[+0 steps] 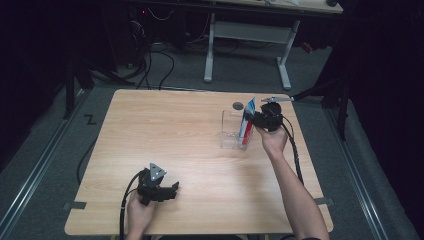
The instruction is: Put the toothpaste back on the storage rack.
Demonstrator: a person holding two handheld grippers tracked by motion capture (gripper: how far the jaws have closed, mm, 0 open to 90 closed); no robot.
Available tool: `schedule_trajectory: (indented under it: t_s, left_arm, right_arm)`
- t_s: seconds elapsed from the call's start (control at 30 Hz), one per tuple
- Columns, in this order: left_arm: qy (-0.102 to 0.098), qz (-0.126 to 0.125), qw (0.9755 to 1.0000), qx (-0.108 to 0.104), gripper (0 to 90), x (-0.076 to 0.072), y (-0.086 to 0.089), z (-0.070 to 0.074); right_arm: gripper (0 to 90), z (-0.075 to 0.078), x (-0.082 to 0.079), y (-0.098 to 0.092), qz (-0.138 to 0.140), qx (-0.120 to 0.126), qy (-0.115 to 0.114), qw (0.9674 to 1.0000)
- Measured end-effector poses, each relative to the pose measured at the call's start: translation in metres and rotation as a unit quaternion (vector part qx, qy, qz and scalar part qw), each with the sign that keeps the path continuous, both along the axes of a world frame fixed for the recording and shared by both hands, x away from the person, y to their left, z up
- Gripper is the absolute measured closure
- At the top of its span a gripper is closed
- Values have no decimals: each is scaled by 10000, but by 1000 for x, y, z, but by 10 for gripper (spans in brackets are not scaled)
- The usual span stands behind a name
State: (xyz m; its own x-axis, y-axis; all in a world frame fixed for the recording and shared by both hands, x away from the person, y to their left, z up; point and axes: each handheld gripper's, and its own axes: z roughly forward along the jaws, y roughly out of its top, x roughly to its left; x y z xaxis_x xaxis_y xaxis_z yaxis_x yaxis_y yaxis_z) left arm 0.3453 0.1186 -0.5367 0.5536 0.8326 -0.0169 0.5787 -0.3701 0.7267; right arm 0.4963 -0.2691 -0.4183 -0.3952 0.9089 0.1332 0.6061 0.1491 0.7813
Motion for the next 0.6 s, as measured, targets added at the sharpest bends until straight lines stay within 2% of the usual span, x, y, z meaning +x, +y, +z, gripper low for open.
schedule_trajectory:
  t_s: [0.13, 0.23, 0.37, 0.6]
  left_arm:
    - [0, 1, 10000, -1, 140, 0, 0, 0]
    - [0, 0, 10000, 1, 140, 0, 0, 0]
    - [1, -1, 10000, 1, 140, 0, 0, 0]
    - [0, 1, 10000, 0, 140, 0, 0, 0]
  right_arm:
    - [625, 1, 0, 0, -100, -188, -52, 9998]
    - [618, 1, 0, -1, -117, -174, -53, 9998]
    - [566, 1, -1, 3, -193, -466, -162, 9986]
    - [511, 8, -6, -1, -159, -423, -299, 9985]
